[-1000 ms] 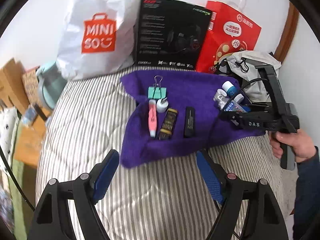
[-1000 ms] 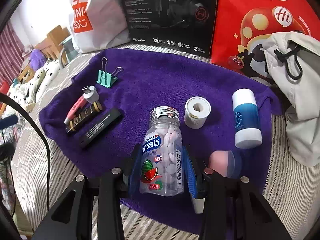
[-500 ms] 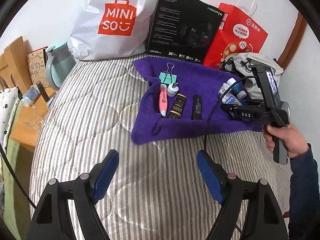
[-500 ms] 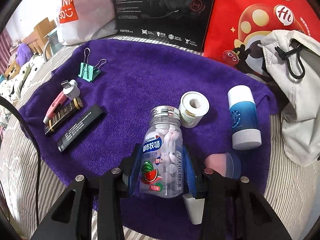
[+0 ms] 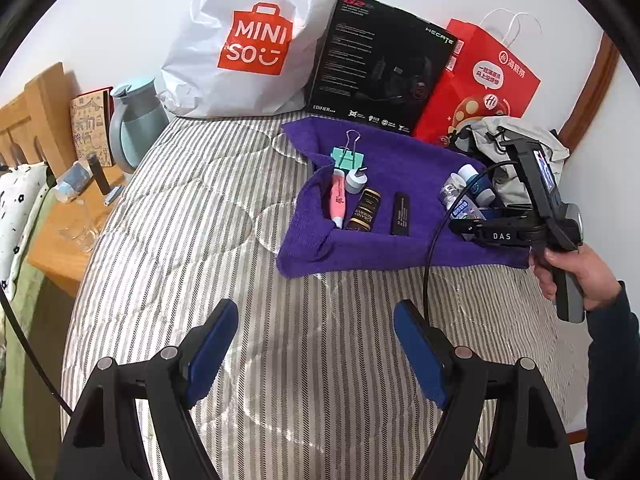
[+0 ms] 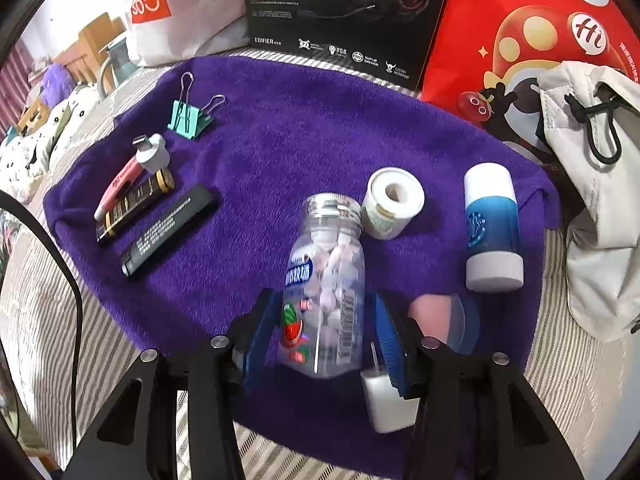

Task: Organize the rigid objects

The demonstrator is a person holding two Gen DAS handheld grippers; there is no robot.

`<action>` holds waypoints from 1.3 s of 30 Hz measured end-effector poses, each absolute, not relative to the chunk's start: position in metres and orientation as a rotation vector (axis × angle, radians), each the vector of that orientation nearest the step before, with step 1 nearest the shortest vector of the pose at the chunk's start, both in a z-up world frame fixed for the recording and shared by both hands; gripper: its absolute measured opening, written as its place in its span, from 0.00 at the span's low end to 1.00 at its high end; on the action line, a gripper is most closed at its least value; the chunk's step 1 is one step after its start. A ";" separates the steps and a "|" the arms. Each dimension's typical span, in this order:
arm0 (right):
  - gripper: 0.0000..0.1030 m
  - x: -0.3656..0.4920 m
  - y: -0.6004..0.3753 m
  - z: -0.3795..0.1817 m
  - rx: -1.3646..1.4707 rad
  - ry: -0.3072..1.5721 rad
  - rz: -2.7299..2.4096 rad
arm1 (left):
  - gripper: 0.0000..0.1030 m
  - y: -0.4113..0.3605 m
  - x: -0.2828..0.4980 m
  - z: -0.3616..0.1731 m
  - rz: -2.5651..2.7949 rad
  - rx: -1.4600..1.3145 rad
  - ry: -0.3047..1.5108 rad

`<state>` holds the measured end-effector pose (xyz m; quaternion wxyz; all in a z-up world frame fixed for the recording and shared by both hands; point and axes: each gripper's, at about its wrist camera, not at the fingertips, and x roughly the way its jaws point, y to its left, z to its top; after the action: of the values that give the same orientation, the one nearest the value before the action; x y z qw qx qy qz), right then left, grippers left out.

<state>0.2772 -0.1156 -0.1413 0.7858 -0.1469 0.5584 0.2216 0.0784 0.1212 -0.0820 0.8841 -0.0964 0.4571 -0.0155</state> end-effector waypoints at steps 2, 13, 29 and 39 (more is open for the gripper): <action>0.48 0.271 -0.117 -0.137 -0.322 1.192 0.466 | 0.76 0.116 0.076 -0.084 -0.039 -0.191 0.958; 0.86 0.198 -0.158 -0.050 -0.220 0.951 0.385 | 0.86 0.095 0.059 -0.079 -0.040 -0.179 0.947; 1.00 0.113 -0.225 -0.013 -0.009 0.934 0.260 | 0.97 0.032 0.072 -0.055 -0.018 -0.098 0.946; 1.00 0.100 -0.243 -0.007 0.016 0.948 0.195 | 0.97 0.015 0.086 -0.050 0.006 -0.069 0.972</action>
<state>0.1000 -0.2432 -0.0070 0.8850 0.0075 0.4559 0.0938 0.0859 0.0153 -0.0498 0.8836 -0.0332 0.4671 0.0027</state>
